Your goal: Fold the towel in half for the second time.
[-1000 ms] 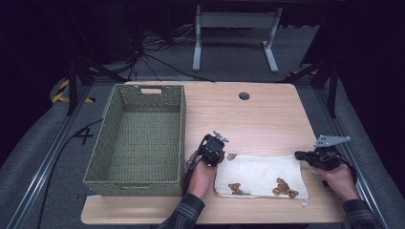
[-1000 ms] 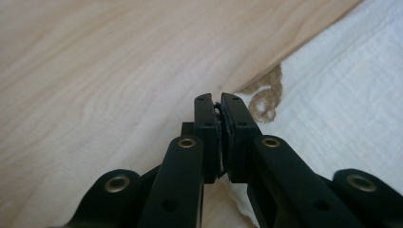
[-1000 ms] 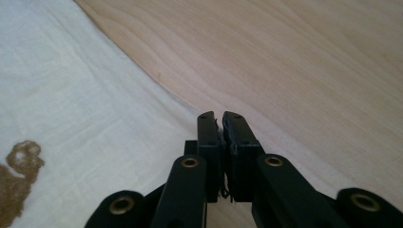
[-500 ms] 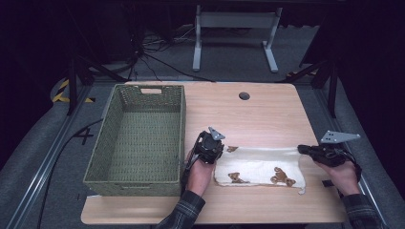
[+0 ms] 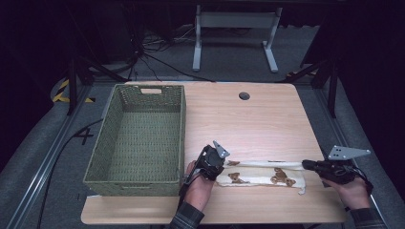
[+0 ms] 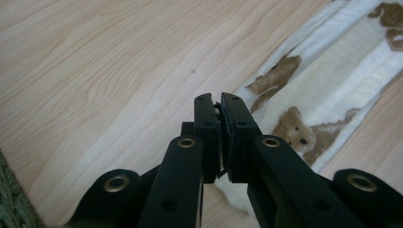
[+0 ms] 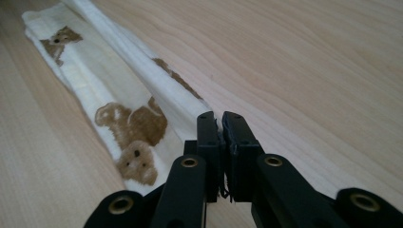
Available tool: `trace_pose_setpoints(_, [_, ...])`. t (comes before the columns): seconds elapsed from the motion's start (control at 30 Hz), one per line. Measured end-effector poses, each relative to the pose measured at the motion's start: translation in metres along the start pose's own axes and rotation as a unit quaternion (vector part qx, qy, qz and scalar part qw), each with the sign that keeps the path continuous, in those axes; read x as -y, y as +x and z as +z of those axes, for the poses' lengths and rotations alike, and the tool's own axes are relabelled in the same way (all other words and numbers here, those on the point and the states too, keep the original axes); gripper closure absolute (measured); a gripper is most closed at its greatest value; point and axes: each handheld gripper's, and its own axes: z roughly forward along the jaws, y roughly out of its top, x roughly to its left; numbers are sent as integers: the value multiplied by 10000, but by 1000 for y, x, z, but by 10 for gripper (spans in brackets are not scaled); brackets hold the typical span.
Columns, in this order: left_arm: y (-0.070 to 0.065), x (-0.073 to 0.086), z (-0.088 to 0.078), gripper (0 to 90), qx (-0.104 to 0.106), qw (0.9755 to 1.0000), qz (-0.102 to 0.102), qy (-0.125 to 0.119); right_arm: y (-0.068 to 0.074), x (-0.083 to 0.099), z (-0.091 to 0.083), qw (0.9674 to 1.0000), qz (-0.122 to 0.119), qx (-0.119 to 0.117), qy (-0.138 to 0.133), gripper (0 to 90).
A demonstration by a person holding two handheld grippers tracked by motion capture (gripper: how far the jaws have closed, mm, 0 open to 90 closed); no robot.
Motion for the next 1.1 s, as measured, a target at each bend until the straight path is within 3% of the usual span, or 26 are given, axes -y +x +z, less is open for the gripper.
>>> trace_pose_setpoints(0.17, [-5,8,-2,860,35,9999,53,115,10,8,-4,9999,-15,-119,78,863])
trace_pose_setpoints(0.5, [-8,21,-8,843,371,9989,55,269,21,23,-5,9987,13,-359,354,849])
trace_pose_setpoints(0.63, [-7,23,-13,737,459,9987,3,215,24,23,-11,9989,53,-392,266,769])
trace_pose_setpoints(0.73, [-5,19,-13,789,598,9981,-15,140,26,19,-12,9988,44,-470,139,803])
trace_pose_setpoints(0.87, [-6,9,-4,892,833,9962,87,231,36,11,1,9967,-18,-797,172,884])
trace_pose_setpoints(1.1, [-3,-11,18,897,951,9944,307,330,58,-4,34,9941,-292,-966,393,894])
